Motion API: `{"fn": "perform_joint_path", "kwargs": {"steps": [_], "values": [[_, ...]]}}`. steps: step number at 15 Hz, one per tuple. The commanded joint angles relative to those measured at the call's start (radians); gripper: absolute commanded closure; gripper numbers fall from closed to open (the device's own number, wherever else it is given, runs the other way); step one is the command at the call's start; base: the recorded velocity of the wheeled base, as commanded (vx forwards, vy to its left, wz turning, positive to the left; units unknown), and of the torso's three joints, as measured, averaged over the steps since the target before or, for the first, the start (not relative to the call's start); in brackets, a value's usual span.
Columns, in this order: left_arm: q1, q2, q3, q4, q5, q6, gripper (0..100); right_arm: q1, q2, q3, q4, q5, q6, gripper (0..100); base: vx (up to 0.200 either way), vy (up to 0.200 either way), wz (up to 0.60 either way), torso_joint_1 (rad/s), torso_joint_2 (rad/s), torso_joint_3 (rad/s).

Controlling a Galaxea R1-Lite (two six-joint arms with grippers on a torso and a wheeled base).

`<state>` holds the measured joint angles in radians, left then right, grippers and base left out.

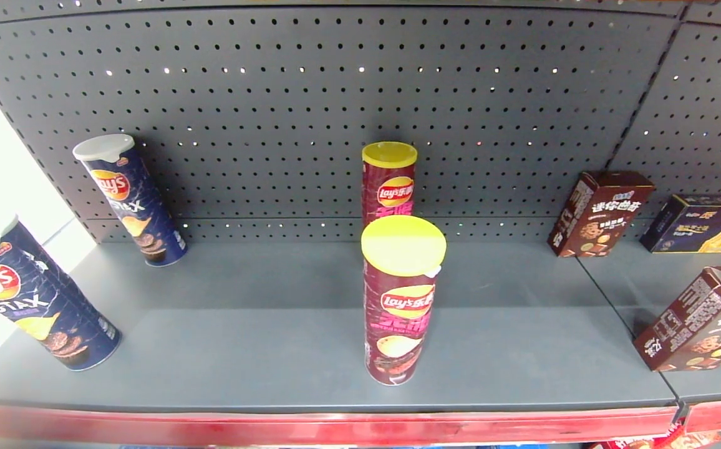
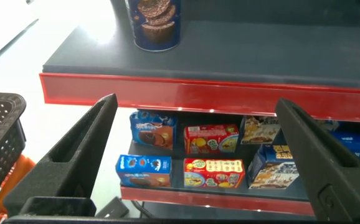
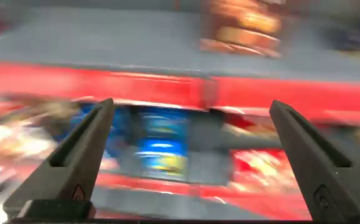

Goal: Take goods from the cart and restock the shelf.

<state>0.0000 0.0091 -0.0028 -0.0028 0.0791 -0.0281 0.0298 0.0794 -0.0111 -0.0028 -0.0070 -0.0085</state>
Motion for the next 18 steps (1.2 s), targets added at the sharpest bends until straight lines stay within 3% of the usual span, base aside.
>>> {"fn": "perform_joint_path", "kwargs": {"steps": [1, 18], "values": [[0.0, 0.0, 0.0, 0.0, 0.001, -0.001, 0, -0.044, -0.033, 0.006, 0.009, -0.004, -0.021, 0, 0.0, 0.0, 0.0, 0.0, 0.0, 0.0], [0.0, 0.002, 0.001, 0.0, 0.007, 0.002, 0, -0.028, -0.072, 0.008, 0.007, 0.032, 0.005, 0, 0.0, 0.0, 0.0, 0.0, 0.0, 0.0]]}}
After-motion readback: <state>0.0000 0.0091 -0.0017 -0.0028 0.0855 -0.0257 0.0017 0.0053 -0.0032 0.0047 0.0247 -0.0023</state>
